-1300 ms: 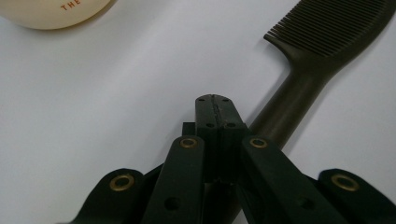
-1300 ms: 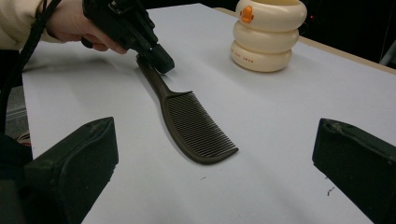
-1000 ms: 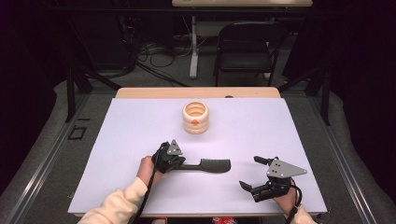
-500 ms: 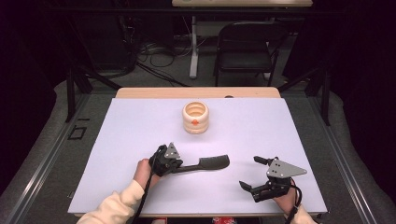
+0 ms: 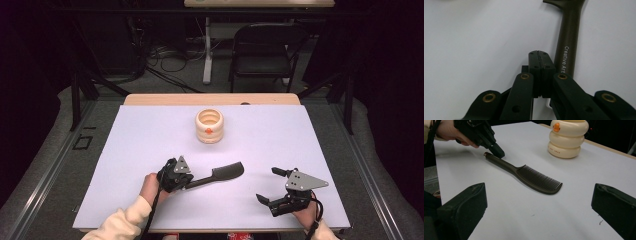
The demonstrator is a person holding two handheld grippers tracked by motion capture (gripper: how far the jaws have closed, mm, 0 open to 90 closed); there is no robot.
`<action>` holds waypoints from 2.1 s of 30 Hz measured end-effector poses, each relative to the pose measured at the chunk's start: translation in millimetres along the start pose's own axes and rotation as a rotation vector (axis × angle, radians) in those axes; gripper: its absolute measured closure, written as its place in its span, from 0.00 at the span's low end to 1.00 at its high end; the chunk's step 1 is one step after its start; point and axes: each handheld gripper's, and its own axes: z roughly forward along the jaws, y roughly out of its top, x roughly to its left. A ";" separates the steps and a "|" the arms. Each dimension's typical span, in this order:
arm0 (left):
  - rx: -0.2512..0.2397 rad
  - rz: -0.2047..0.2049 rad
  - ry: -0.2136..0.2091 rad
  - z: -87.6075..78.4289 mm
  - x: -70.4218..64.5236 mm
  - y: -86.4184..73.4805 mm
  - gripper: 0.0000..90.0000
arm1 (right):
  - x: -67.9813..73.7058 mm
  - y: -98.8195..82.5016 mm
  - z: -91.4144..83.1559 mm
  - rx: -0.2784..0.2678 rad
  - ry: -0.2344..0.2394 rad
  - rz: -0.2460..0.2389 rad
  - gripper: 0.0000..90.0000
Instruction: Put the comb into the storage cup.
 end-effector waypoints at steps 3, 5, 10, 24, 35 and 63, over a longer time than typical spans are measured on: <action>-0.001 0.002 0.005 -0.6 -0.7 -0.3 0.99 | -0.3 -0.1 0.2 -0.001 0.000 -0.001 0.00; -0.008 -0.002 0.013 -1.4 -0.1 -0.4 0.96 | -0.2 0.0 0.2 -0.001 0.000 -0.001 0.00; -0.039 -0.016 0.037 -6.7 1.2 1.3 0.80 | -0.2 -0.1 0.3 -0.001 0.000 0.000 0.00; -0.003 0.008 0.059 -17.9 3.5 10.9 0.27 | -0.3 -0.2 0.6 0.002 0.001 0.000 0.00; 0.064 0.058 0.061 -16.9 -0.8 18.5 0.05 | -0.4 -0.4 1.2 0.003 0.002 -0.001 0.00; 0.195 0.121 0.027 -2.0 -9.6 51.9 0.00 | 0.2 -0.5 2.2 0.008 -0.005 -0.003 0.00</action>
